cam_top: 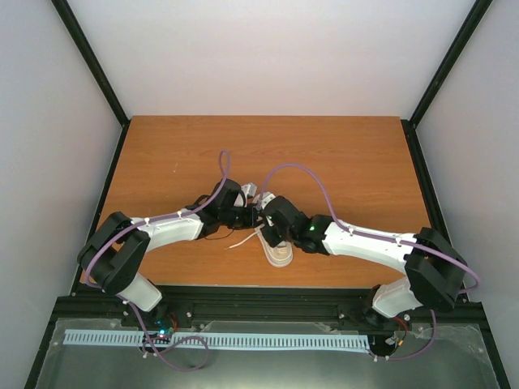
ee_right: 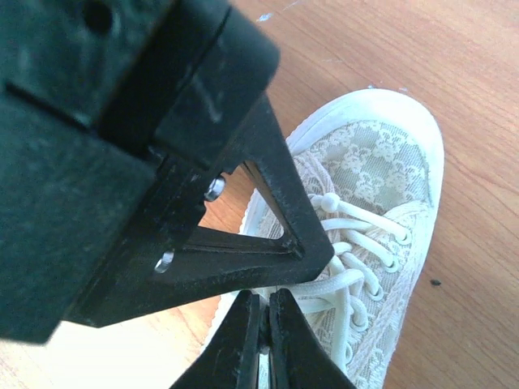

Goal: Tie the shoes

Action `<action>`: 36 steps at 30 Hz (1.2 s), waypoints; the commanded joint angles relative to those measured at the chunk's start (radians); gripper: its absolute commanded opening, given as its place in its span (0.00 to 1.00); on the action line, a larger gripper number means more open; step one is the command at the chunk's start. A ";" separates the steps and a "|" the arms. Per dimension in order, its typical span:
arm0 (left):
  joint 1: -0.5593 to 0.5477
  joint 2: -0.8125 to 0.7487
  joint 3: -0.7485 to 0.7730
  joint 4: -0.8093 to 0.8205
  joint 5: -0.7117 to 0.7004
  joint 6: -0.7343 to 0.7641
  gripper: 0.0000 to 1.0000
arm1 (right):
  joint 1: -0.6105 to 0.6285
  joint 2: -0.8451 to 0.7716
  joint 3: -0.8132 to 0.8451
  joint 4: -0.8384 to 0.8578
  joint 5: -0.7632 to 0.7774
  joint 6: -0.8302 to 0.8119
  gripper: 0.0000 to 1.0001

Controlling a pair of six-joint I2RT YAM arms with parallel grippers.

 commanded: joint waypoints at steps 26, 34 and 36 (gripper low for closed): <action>0.002 -0.060 -0.046 -0.068 -0.124 -0.002 0.01 | -0.382 0.023 -0.080 0.114 -0.412 0.229 0.03; 0.002 -0.102 -0.076 -0.107 -0.161 0.006 0.01 | -0.437 0.020 -0.100 0.126 -0.442 0.238 0.03; 0.003 -0.110 -0.085 -0.117 -0.168 0.009 0.01 | -0.452 0.016 -0.106 0.125 -0.446 0.237 0.03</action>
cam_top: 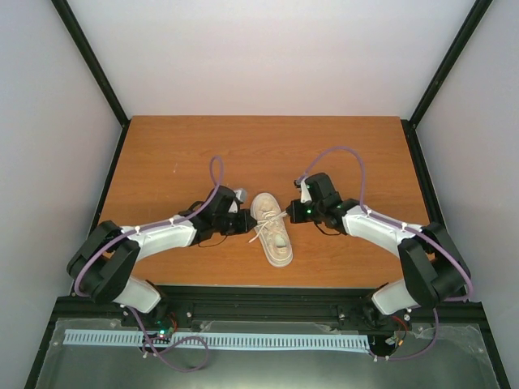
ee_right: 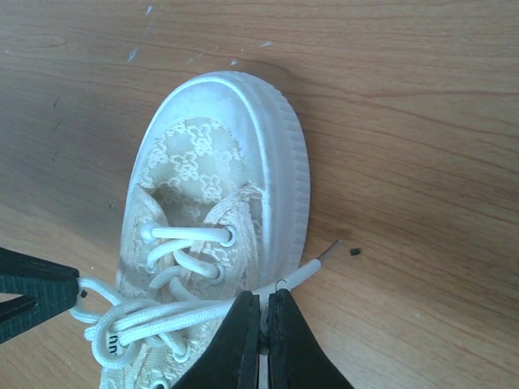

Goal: Tie the shoes

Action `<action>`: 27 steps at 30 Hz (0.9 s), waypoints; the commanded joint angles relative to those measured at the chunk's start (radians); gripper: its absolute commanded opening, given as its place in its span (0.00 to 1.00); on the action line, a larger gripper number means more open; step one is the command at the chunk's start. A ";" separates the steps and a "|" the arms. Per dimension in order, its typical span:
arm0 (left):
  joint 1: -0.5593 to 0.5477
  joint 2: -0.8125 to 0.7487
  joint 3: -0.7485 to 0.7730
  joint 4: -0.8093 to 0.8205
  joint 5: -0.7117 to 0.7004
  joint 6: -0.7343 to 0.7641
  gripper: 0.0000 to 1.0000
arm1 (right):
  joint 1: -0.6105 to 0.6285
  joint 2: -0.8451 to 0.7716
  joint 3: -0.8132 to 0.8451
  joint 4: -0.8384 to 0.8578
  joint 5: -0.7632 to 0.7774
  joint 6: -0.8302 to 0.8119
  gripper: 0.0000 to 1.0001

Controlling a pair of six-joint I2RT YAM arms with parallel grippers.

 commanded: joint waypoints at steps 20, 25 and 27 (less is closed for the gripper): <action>0.078 -0.093 -0.121 -0.060 -0.042 0.007 0.01 | -0.124 -0.055 -0.087 0.015 -0.033 -0.002 0.03; 0.087 -0.091 -0.133 -0.052 -0.037 0.006 0.01 | -0.133 -0.051 -0.110 0.029 -0.053 -0.003 0.03; 0.088 -0.085 -0.136 -0.050 -0.042 0.007 0.01 | -0.135 -0.051 -0.113 0.030 -0.052 -0.004 0.03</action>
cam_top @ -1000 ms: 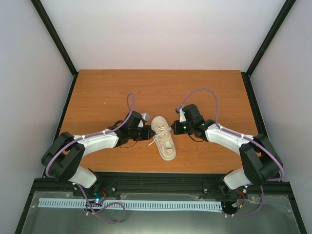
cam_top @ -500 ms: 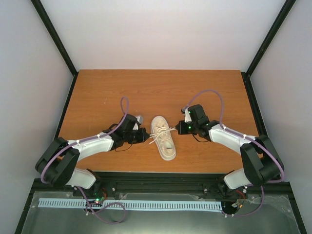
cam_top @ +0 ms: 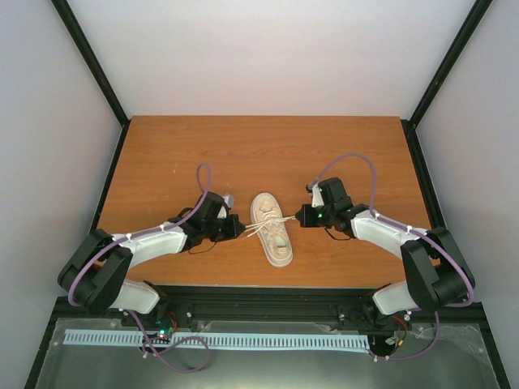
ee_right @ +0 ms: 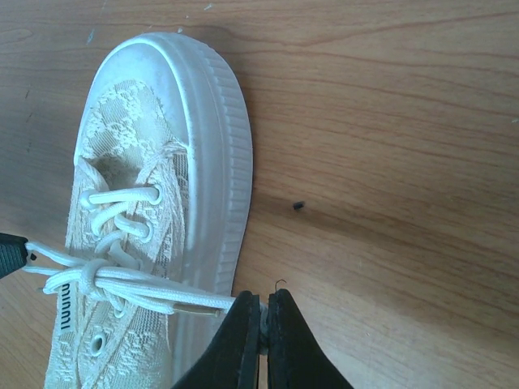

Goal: Tie the shoes

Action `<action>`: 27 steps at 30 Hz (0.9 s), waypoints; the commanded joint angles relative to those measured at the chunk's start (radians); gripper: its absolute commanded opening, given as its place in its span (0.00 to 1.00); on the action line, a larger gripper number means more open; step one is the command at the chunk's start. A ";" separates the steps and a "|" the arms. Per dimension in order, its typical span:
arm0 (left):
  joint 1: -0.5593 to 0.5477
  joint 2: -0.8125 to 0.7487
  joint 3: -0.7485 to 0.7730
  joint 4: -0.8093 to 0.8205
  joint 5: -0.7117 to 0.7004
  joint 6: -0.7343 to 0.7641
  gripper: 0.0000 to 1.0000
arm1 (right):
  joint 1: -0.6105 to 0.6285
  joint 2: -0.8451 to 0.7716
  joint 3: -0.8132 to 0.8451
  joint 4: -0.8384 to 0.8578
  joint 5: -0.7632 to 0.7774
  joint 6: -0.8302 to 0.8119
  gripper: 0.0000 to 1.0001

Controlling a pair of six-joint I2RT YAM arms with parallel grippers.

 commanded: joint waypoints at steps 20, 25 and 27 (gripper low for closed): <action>0.017 -0.033 0.042 -0.031 0.010 0.069 0.01 | -0.034 0.030 0.081 0.037 -0.117 -0.091 0.03; 0.017 -0.053 0.056 -0.042 0.018 0.077 0.38 | -0.035 0.077 0.129 0.014 -0.113 -0.100 0.41; 0.017 -0.087 0.057 -0.054 0.001 0.077 0.71 | -0.036 0.079 0.136 0.008 -0.101 -0.102 0.59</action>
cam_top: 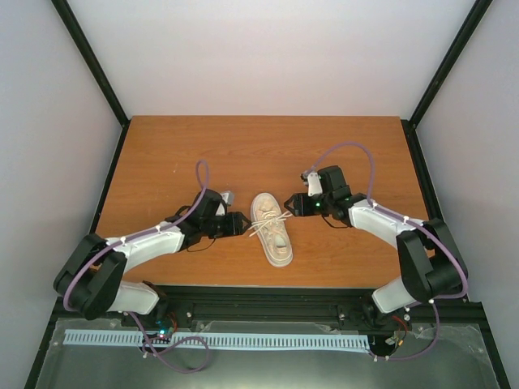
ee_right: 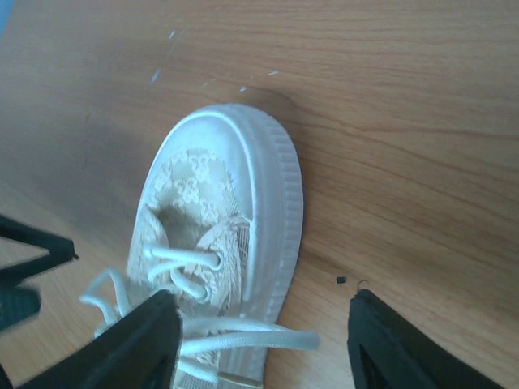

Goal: Tie the shoes

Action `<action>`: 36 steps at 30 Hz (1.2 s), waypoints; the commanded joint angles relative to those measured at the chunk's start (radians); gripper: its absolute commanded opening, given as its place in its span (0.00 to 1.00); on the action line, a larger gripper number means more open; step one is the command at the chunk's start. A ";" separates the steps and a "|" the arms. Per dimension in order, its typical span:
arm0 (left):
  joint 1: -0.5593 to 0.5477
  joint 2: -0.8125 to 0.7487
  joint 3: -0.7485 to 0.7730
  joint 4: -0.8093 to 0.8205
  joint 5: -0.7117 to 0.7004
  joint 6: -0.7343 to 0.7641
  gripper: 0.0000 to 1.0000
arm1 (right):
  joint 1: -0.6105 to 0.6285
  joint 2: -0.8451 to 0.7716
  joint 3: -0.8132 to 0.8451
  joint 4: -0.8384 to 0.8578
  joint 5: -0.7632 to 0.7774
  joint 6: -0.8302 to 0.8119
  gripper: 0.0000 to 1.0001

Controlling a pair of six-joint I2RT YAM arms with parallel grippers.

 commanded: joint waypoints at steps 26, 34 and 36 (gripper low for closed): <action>0.677 0.006 0.215 -0.038 0.205 0.148 1.00 | -0.423 -0.205 -0.023 -0.029 0.087 -0.065 1.00; 0.906 -0.171 0.060 0.104 -0.180 0.200 1.00 | -0.558 -0.411 -0.247 0.255 0.420 -0.037 1.00; 0.906 -0.186 -0.014 0.197 -0.261 0.229 1.00 | -0.557 -0.443 -0.324 0.365 0.492 -0.047 1.00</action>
